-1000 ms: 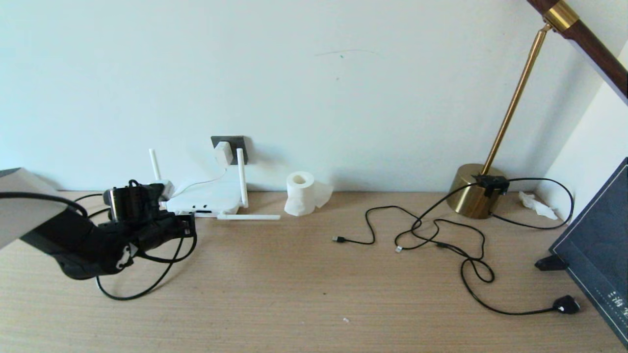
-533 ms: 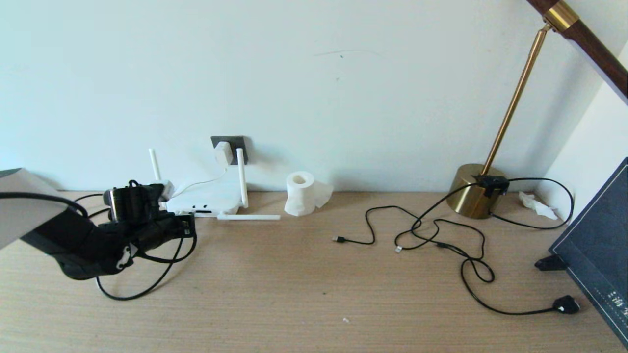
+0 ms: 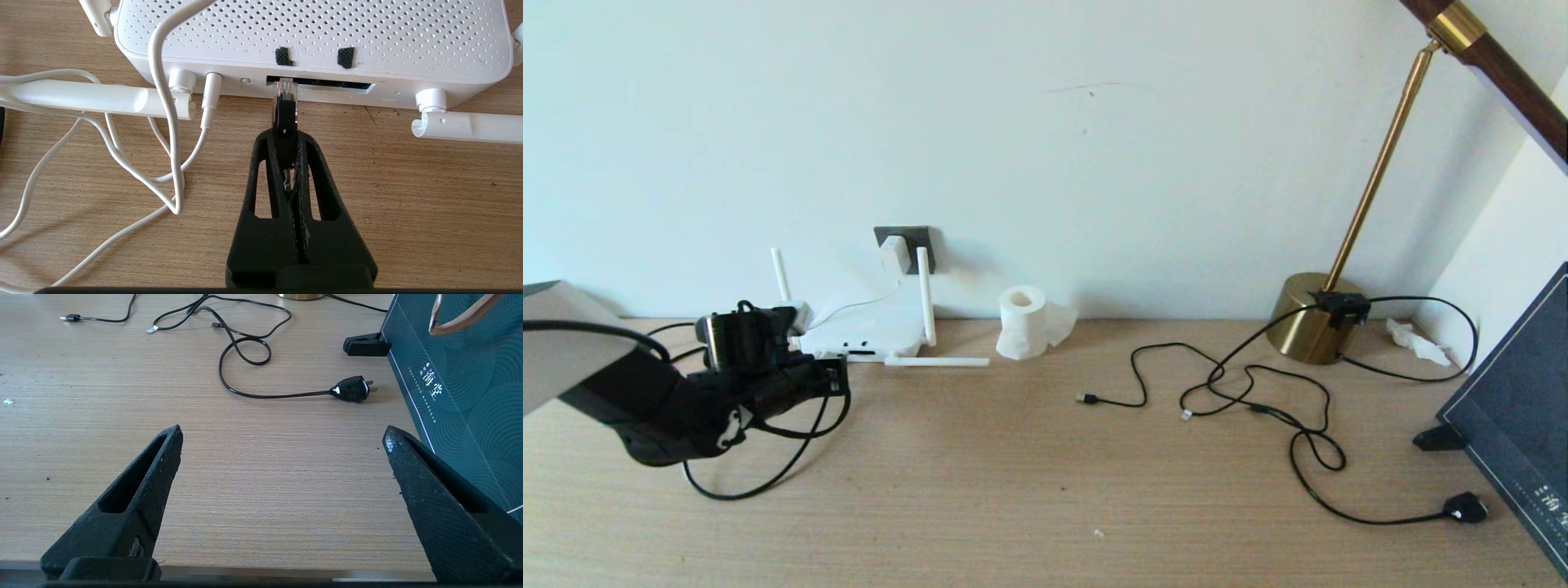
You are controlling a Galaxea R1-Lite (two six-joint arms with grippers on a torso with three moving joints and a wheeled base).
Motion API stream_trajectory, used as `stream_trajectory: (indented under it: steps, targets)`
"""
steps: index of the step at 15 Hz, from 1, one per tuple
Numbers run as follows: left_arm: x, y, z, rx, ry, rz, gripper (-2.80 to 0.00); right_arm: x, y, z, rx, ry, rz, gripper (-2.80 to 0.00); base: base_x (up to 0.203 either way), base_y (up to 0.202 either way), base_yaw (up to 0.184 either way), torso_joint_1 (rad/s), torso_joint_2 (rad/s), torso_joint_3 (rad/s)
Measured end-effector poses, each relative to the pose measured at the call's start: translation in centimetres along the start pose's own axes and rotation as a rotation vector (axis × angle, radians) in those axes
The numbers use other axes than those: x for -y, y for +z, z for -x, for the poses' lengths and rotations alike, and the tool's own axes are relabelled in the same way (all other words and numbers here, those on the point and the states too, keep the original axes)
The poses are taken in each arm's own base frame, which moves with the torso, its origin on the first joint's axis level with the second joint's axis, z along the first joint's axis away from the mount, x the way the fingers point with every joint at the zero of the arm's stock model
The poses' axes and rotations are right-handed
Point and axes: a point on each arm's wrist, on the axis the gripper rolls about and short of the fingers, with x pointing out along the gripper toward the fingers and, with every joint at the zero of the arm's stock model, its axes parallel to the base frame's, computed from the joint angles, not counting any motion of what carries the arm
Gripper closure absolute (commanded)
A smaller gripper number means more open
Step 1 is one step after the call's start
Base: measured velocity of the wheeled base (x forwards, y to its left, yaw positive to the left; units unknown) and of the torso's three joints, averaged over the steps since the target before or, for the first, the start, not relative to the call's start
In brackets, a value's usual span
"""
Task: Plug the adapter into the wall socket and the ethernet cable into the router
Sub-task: Plug cable into router interface
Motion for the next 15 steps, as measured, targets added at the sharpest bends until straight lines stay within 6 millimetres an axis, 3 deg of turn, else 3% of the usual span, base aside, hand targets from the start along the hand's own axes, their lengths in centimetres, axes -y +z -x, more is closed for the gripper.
stream_trajectory:
  steps: [15]
  targets:
    - [-0.13, 0.23, -0.06, 0.008, 0.003, 0.001, 0.00, -0.01, -0.02, -0.01, -0.001, -0.003, -0.002, -2.80, 0.000, 0.000, 0.000, 0.000, 0.00, 0.000]
